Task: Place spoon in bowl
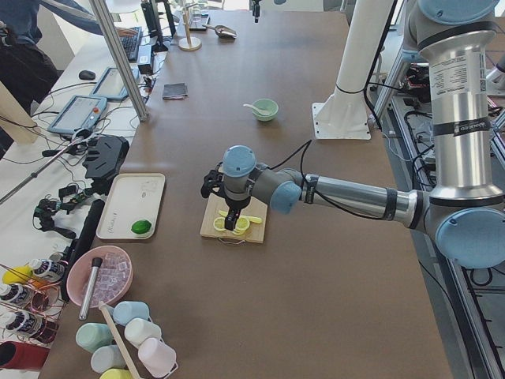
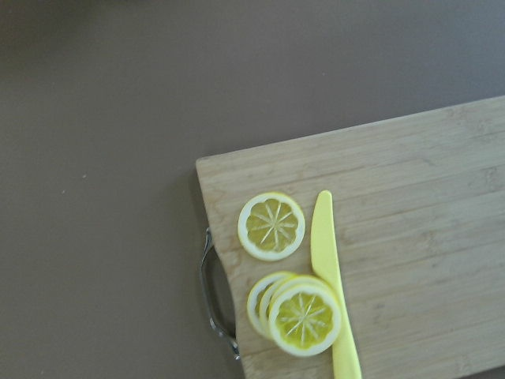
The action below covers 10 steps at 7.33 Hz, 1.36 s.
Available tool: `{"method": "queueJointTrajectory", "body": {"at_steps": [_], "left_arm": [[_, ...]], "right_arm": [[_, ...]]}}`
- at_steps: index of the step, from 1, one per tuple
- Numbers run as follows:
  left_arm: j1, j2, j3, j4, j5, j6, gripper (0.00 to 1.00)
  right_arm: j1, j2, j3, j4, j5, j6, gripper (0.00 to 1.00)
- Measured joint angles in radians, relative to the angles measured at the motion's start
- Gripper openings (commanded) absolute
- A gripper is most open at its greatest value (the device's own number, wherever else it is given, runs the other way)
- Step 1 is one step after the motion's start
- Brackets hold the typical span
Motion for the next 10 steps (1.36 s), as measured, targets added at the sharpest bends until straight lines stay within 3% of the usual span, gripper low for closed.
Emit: {"method": "queueJointTrajectory", "body": {"at_steps": [5, 10], "left_arm": [[-0.097, 0.071, 0.006, 0.001, -0.018, 0.021, 0.98], [-0.104, 0.079, 0.048, 0.006, -0.018, 0.02, 0.98]], "right_arm": [[0.05, -0.008, -0.004, -0.001, -0.006, -0.013, 1.0], [0.053, -0.008, -0.004, 0.001, -0.001, -0.013, 1.0]]}}
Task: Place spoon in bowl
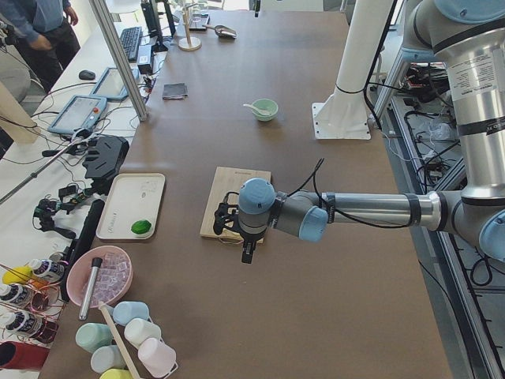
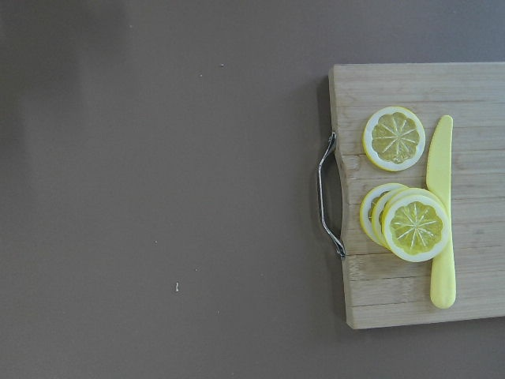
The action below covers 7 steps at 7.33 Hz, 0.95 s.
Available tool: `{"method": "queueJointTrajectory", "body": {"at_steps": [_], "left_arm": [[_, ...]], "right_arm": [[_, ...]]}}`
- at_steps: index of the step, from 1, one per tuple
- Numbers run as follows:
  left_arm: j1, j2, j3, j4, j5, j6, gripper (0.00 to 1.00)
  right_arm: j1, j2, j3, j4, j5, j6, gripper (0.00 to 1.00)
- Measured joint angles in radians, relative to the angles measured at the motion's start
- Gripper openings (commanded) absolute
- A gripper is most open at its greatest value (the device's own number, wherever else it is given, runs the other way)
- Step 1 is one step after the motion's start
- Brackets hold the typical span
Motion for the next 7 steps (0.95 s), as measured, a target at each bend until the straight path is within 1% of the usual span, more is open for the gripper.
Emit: {"method": "queueJointTrajectory", "body": {"at_steps": [2, 5, 6, 7], "left_arm": [[0.0, 0.0, 0.003, 0.002, 0.005, 0.0, 0.98], [-0.001, -0.001, 0.014, 0.005, 0.006, 0.0, 0.98], [-0.002, -0.005, 0.015, 0.017, 0.007, 0.0, 0.98], [-0.006, -0.012, 0.012, 0.056, 0.007, 0.0, 0.98]], "right_arm": [[0.002, -0.002, -0.008, -0.001, 0.006, 0.0, 1.0], [0.035, 0.002, -0.002, -0.008, 0.044, 0.0, 1.0], [0.048, 0.005, 0.001, -0.011, 0.054, 0.0, 1.0], [0.054, 0.007, 0.002, -0.014, 0.065, 0.0, 1.0]]}}
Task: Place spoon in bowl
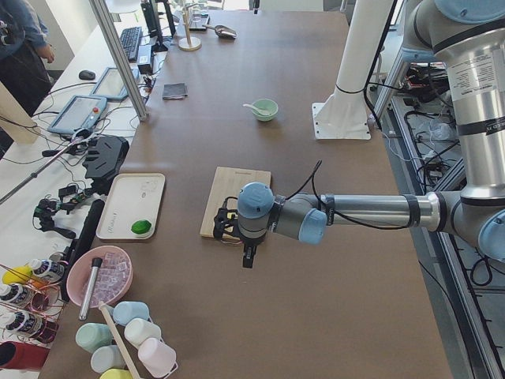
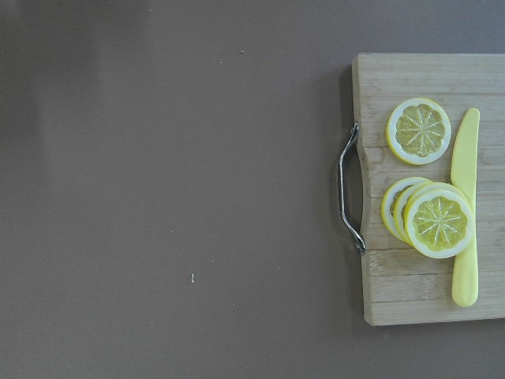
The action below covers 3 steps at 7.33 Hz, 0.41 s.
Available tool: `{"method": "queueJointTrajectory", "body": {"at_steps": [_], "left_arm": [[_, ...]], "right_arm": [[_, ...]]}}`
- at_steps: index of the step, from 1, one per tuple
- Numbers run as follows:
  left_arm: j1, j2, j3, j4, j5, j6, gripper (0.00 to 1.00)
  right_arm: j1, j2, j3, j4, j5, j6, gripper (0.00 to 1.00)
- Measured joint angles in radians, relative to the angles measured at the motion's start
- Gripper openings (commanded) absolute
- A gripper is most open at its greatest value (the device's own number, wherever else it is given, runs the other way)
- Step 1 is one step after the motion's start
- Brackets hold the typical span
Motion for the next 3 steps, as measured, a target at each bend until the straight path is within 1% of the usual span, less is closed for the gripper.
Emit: {"method": "queueJointTrajectory", "body": {"at_steps": [2, 3], "left_arm": [[-0.023, -0.022, -0.018, 0.097, 0.0, 0.001, 0.98], [-0.036, -0.026, -0.025, 0.113, -0.001, 0.001, 0.98]], "right_arm": [[0.005, 0.015, 0.002, -0.046, 0.011, -0.008, 1.0], [0.013, 0.029, 0.003, -0.081, 0.012, -0.026, 1.0]]}}
